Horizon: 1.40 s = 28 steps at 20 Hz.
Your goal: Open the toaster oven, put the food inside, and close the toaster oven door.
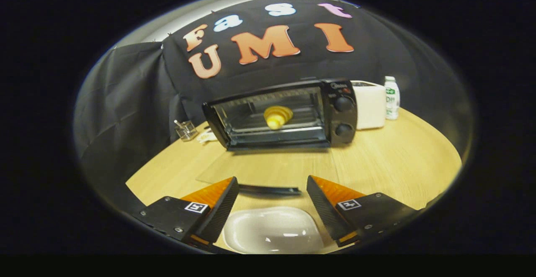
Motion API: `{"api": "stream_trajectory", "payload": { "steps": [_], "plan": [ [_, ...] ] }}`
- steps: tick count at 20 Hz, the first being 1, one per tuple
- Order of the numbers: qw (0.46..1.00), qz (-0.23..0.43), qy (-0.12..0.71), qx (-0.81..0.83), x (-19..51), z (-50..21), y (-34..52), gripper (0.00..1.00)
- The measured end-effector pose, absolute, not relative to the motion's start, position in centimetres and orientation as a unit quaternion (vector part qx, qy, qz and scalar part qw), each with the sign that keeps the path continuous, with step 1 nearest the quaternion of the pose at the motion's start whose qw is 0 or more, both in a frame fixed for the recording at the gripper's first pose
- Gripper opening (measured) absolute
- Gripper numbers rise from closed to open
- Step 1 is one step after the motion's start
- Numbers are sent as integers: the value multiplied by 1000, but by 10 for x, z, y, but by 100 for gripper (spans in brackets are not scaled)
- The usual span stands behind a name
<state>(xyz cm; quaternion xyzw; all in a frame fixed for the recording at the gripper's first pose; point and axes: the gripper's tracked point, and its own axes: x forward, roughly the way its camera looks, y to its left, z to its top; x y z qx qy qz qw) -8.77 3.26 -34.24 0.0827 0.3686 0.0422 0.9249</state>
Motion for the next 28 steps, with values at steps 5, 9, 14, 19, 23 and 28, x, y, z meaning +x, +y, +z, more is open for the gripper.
{"api": "stream_trajectory", "payload": {
  "steps": [5, 9, 14, 19, 23, 28],
  "plan": [
    [909, 39, 402, 101, -103, -361, 14, 96],
    [895, 64, 421, 133, -96, -375, 35, 96],
    [891, 86, 423, 144, -80, -375, 56, 96],
    [916, 101, 385, 56, -70, -355, 61, 96],
    [926, 101, 363, 23, -55, -343, 59, 96],
    [935, 97, 340, 38, -25, -318, 60, 97]
  ]
}}
